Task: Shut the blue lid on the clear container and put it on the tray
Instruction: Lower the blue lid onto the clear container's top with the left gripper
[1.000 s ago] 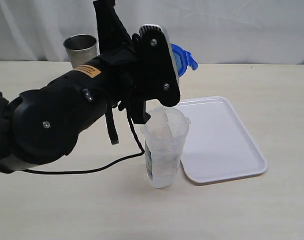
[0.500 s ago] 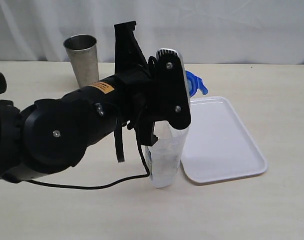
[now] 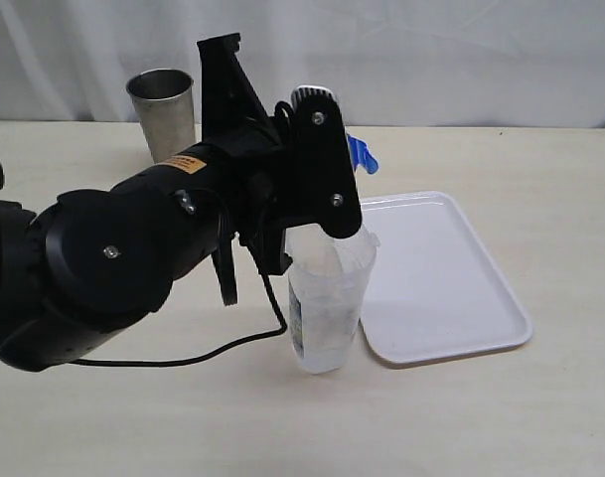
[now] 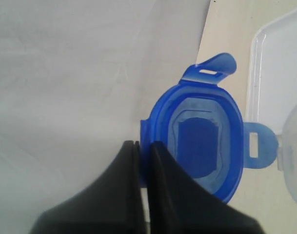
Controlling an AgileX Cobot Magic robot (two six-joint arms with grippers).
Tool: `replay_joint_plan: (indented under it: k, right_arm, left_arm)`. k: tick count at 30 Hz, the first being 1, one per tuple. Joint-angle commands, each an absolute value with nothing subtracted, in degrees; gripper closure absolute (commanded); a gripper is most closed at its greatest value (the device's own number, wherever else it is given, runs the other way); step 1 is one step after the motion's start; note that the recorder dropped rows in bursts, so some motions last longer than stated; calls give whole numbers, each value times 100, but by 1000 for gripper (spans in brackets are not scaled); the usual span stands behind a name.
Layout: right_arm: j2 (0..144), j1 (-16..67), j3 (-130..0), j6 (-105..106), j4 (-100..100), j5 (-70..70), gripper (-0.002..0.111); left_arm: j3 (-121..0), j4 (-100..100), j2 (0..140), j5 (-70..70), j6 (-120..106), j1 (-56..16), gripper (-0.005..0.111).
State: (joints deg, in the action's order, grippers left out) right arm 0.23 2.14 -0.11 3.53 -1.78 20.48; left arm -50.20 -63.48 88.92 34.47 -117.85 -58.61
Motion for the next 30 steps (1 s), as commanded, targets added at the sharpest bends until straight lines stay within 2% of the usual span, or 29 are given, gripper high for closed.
replay_joint_plan:
  k: [1, 11, 30]
  right_arm:
    - [0, 192, 0, 372, -192, 2034, 104]
    - [0, 192, 0, 372, -192, 2034, 104]
    - [0, 192, 0, 372, -192, 2034, 104]
  left_arm:
    - [-5009, -6520, 8896, 3543, -11839, -5872, 107]
    - [-4997, -6905, 8896, 3970, -12251, -6327, 107]
    - [-4997, -6988, 8896, 3808, -12251, -6498, 107]
